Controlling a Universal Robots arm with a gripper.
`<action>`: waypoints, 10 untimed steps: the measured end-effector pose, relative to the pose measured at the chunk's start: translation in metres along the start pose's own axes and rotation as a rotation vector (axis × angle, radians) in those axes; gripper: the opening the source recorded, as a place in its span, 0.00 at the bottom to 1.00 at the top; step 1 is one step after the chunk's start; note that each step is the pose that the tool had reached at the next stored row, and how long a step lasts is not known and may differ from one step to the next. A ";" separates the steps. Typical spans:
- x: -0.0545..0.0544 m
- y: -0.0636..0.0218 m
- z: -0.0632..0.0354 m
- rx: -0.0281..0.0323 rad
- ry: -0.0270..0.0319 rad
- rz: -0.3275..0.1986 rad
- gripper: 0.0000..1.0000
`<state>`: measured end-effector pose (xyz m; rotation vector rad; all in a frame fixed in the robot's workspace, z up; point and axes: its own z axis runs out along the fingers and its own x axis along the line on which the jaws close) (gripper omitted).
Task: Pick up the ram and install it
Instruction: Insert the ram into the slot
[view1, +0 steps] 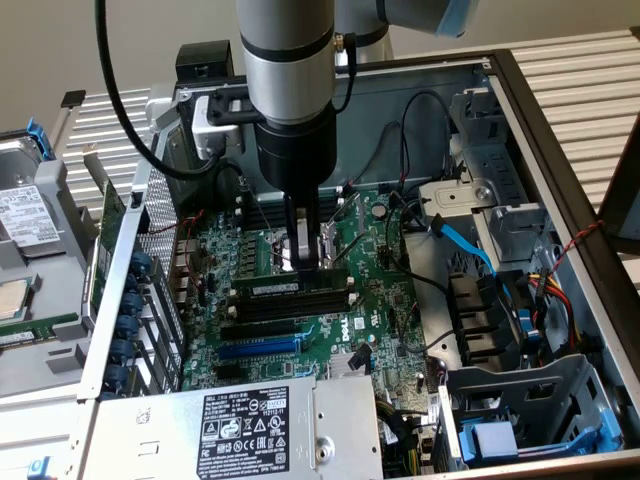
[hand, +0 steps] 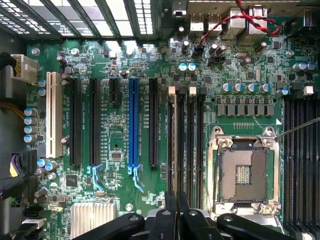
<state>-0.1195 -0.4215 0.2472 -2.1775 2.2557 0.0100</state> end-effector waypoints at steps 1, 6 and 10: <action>0.000 0.0000 0.0004 0.0002 0.0000 0.000 0.12; 0.001 -0.0001 0.0016 0.0007 -0.0002 0.000 0.12; 0.001 0.0001 0.0033 0.0016 -0.0001 0.000 0.12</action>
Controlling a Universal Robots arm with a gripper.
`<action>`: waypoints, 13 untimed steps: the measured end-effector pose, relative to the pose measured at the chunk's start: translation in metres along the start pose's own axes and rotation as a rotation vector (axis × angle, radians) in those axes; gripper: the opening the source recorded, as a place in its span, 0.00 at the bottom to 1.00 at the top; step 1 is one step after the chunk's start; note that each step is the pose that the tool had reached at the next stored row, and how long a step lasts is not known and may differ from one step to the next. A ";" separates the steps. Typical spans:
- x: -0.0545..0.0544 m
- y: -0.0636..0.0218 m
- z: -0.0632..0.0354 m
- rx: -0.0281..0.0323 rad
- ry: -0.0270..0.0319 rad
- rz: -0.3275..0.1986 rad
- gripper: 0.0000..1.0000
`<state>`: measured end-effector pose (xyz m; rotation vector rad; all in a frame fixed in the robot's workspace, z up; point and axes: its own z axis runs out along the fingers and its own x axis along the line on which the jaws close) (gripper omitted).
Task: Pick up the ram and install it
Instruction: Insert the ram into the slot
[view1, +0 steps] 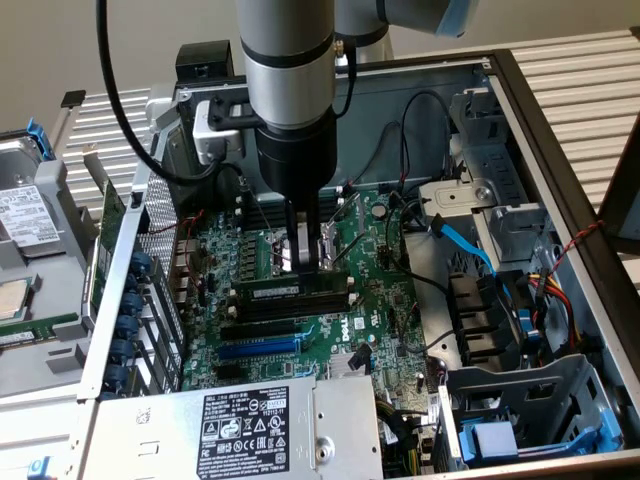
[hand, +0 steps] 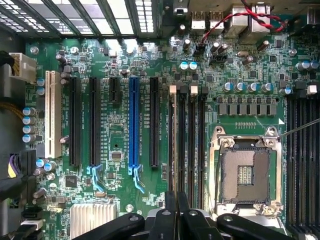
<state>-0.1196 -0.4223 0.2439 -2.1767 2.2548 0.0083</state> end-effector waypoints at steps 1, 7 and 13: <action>0.000 0.0003 0.0007 0.0003 0.0000 0.000 0.12; 0.000 0.0014 0.0024 0.0027 0.0002 0.000 0.12; 0.000 0.0018 0.0033 0.0045 -0.0001 0.002 0.12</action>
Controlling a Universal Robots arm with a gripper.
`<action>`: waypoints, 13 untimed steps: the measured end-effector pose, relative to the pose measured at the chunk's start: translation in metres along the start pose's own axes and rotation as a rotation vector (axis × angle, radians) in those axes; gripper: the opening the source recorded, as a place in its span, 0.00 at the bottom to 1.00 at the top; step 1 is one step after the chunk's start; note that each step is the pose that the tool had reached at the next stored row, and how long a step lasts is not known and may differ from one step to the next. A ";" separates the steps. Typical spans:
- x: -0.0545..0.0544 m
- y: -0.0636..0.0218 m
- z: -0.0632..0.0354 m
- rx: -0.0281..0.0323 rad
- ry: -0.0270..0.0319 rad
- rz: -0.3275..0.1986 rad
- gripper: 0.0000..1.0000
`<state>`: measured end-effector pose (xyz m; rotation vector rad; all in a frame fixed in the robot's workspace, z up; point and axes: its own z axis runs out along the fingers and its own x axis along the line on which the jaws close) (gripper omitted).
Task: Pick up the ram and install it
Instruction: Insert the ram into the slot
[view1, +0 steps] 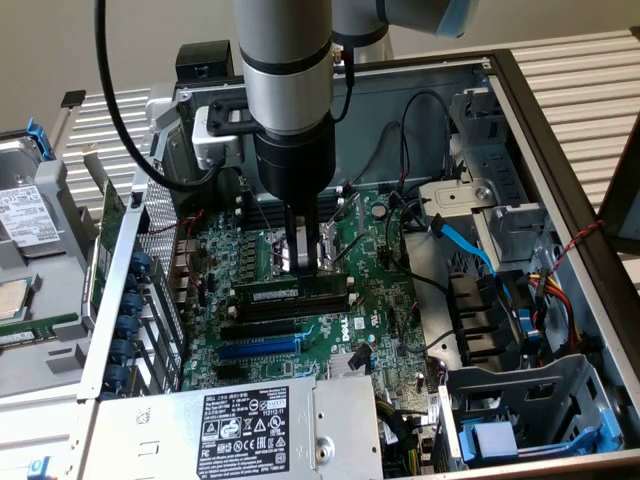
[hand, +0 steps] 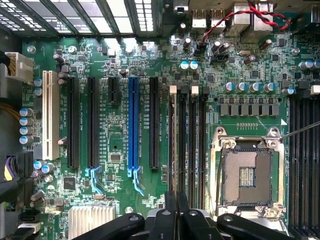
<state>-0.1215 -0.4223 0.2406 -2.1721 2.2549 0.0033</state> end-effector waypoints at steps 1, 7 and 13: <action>0.000 0.0004 0.0002 0.0004 -0.0002 0.002 0.12; 0.000 0.0014 0.0003 0.0011 0.0000 0.008 0.12; -0.001 0.0014 0.0014 0.0020 -0.0001 0.009 0.12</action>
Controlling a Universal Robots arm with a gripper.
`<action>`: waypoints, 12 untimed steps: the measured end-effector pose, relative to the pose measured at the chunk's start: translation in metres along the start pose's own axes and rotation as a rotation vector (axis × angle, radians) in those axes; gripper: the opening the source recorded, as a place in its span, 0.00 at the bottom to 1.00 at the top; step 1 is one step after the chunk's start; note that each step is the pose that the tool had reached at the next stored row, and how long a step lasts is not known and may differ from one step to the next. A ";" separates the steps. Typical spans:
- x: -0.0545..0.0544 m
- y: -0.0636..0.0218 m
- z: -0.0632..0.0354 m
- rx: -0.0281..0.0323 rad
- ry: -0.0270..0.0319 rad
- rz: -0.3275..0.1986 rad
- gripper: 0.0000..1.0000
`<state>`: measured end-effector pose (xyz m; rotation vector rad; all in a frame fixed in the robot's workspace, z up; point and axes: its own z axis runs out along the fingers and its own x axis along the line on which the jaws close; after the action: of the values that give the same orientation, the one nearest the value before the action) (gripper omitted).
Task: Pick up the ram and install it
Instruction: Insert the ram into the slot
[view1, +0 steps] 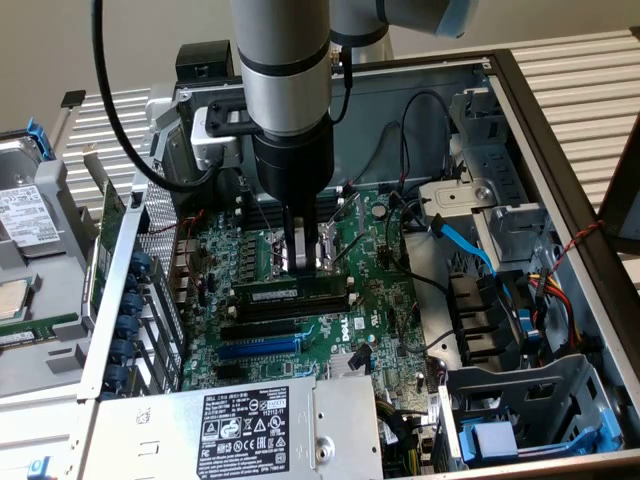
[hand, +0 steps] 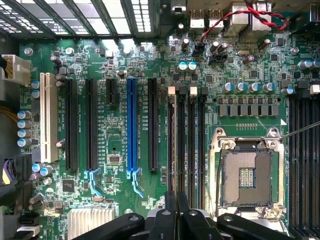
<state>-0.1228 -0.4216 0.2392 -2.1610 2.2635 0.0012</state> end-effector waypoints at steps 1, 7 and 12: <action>0.000 0.0000 0.0004 0.0007 -0.0002 0.000 0.12; 0.000 0.0000 0.0014 0.0024 -0.0001 0.000 0.12; 0.000 0.0000 0.0014 0.0028 -0.0002 0.000 0.12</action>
<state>-0.1228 -0.4218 0.2377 -2.1594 2.2621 -0.0017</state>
